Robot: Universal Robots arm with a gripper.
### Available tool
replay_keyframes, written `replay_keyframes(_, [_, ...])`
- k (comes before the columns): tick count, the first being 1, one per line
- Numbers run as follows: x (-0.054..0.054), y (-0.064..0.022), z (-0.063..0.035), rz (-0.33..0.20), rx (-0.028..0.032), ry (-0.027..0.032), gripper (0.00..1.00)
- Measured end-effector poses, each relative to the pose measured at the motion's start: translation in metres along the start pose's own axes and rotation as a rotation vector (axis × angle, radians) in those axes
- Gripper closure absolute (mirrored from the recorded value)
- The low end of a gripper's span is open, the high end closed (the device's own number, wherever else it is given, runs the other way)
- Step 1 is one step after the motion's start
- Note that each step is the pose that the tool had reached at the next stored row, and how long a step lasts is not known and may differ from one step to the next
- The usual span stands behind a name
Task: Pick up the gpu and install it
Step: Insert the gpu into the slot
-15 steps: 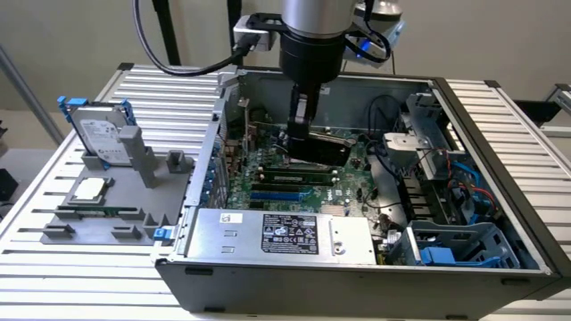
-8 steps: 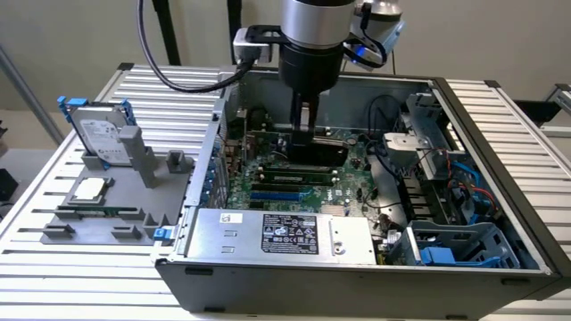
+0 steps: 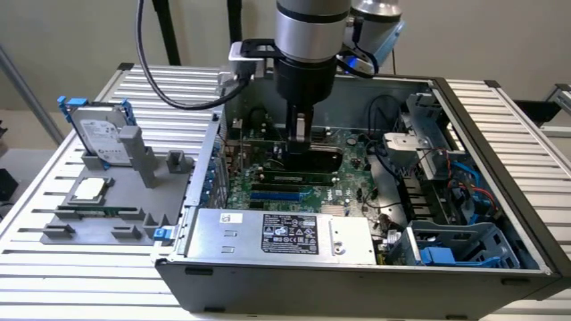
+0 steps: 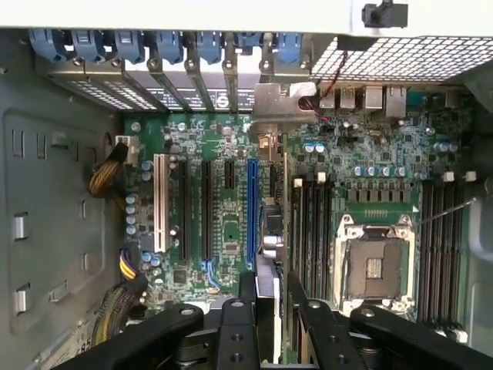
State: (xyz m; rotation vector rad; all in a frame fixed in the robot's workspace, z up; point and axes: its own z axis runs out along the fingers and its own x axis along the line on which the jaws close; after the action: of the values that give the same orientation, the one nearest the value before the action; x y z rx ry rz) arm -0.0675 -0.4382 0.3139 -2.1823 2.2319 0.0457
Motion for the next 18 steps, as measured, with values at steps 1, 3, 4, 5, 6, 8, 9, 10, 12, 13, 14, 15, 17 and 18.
replay_keyframes(1, [0.001, 0.0011, 0.0016, -0.001, 0.0, -0.001, 1.0])
replay_keyframes(3, [0.005, 0.0041, 0.0049, -0.002, 0.0, -0.002, 1.0])
replay_keyframes(4, [0.006, 0.0065, 0.0068, -0.002, 0.0001, -0.0021, 1.0])
replay_keyframes(5, [0.006, 0.0089, 0.0086, -0.002, 0.0004, -0.0023, 1.0])
replay_keyframes(6, [0.007, 0.0112, 0.0104, -0.002, 0.0008, -0.0022, 1.0])
replay_keyframes(8, [0.007, 0.0144, 0.0139, -0.002, 0.0034, -0.0022, 1.0])
replay_keyframes(9, [0.007, 0.0154, 0.0157, -0.002, 0.0051, -0.0022, 1.0])
replay_keyframes(10, [0.007, 0.0164, 0.0175, -0.002, 0.0066, -0.0022, 1.0])
replay_keyframes(12, [0.008, 0.0188, 0.0212, -0.002, 0.009, -0.0022, 1.0])
replay_keyframes(13, [0.008, 0.0201, 0.023, -0.002, 0.0099, -0.0024, 1.0])
replay_keyframes(14, [0.008, 0.0214, 0.0249, -0.002, 0.0109, -0.0024, 1.0])
replay_keyframes(15, [0.009, 0.0225, 0.0267, -0.002, 0.0116, -0.0024, 1.0])
replay_keyframes(17, [0.009, 0.0241, 0.0303, -0.002, 0.0127, -0.0023, 1.0])
replay_keyframes(18, [0.009, 0.0249, 0.0322, 0.0, 0.0132, -0.0024, 1.0])
